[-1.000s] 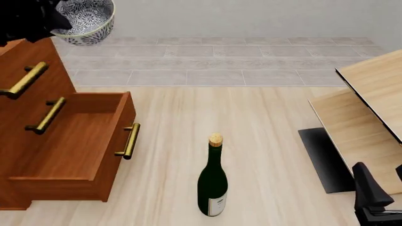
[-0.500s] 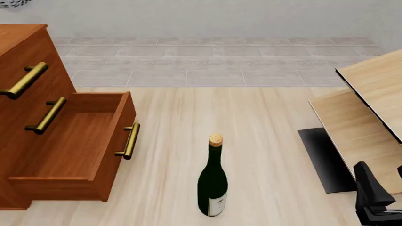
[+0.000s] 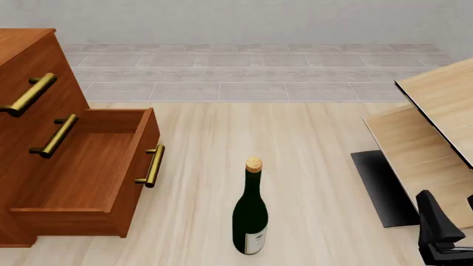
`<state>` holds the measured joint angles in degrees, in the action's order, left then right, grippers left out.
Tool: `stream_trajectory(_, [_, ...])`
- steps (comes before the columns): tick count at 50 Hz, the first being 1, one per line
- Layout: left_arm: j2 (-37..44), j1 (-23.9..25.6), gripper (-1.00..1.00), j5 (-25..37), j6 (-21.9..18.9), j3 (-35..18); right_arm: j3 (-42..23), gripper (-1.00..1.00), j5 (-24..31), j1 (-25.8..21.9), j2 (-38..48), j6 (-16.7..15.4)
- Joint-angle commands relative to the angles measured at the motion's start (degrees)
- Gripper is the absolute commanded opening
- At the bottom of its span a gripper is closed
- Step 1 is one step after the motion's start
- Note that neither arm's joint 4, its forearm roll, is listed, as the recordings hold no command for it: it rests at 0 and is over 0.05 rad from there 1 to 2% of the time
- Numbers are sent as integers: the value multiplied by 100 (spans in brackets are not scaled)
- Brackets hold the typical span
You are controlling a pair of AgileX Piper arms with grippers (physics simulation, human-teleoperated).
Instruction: Put the bowl on top of the cabinet.
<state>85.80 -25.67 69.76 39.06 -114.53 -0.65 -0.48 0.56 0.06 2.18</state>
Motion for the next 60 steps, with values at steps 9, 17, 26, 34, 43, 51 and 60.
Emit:
stream_trajectory(9, [357,-638,-100,13,-10,61,10,100,-4,2,-1,-16])
stream_trajectory(17, [558,-813,-100,14,-104,130,-19,100,26,1,-1,-20])
stream_trajectory(26, [699,-815,-100,13,-101,139,-16,100,33,-7,0,-22])
stream_trajectory(34, [855,-754,-100,10,-81,153,-8,100,21,-4,0,-17])
stream_trajectory(43, [846,-700,-100,-212,-14,552,-12,100,27,5,0,3])
stream_trajectory(51, [802,-766,-100,-349,-31,797,-7,100,16,14,0,10])
stream_trajectory(60, [773,-741,-100,-490,-43,1040,1,100,-3,19,-1,9])
